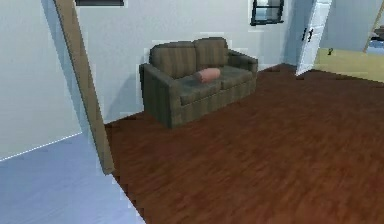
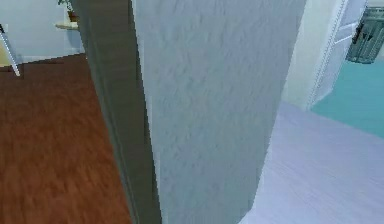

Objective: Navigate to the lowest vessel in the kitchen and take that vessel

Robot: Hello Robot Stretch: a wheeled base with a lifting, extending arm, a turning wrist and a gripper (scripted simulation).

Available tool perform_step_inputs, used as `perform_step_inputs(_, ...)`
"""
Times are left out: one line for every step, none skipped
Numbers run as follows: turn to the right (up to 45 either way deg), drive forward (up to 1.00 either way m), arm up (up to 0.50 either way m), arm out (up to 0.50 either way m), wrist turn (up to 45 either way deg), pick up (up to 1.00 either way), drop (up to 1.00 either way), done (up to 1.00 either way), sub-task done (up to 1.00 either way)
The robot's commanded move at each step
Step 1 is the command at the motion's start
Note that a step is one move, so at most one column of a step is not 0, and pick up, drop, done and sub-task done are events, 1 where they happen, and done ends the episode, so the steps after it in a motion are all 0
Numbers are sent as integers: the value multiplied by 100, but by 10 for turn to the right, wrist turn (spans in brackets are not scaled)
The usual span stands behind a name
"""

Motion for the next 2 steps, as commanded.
perform_step_inputs(0,5,0,0,0,0,0,0,0)
perform_step_inputs(30,0,0,0,0,0,0,0,0)
